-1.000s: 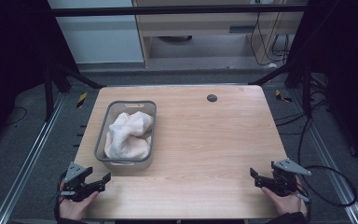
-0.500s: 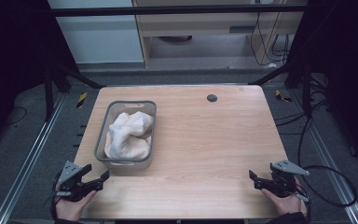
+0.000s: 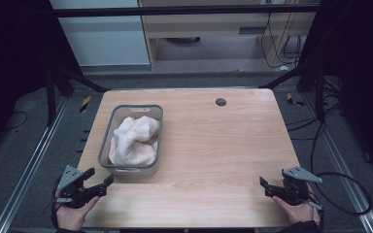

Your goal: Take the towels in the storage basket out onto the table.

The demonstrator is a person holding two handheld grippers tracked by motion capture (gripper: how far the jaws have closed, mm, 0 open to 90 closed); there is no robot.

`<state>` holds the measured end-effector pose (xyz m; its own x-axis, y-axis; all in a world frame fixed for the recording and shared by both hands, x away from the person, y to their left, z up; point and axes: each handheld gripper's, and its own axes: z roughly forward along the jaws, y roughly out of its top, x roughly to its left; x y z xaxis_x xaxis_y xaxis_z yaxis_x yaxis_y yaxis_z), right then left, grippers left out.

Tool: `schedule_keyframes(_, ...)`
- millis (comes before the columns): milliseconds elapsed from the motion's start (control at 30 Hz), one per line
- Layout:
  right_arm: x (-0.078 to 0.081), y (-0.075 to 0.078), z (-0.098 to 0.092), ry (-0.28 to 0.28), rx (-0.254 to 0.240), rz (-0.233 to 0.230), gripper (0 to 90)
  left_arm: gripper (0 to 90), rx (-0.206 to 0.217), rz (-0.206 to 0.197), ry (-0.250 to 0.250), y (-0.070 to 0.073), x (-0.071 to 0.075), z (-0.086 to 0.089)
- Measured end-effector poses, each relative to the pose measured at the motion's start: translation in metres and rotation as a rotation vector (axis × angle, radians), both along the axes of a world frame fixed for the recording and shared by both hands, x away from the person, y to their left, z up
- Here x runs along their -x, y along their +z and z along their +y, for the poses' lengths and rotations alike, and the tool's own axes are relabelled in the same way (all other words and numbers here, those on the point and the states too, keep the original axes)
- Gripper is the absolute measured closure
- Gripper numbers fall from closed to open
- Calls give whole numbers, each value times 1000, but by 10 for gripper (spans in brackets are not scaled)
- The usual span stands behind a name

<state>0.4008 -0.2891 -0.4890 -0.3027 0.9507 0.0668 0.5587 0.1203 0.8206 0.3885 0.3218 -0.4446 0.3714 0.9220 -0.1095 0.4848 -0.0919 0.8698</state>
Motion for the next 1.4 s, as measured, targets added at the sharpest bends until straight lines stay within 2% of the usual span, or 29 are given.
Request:
schedule_keyframes(633,-1,0,0,2,10,-11,100,198,7,-37,-40,22,-4,-10)
schedule_keyframes(1033,-1,-2,0,2,10,-2,98,191,8,-65,-56,44,-12,-14)
schedule_keyframes(1400,-1,-1,0,1,14,-8,97,189,-21,-49,-93,56,-26,-24)
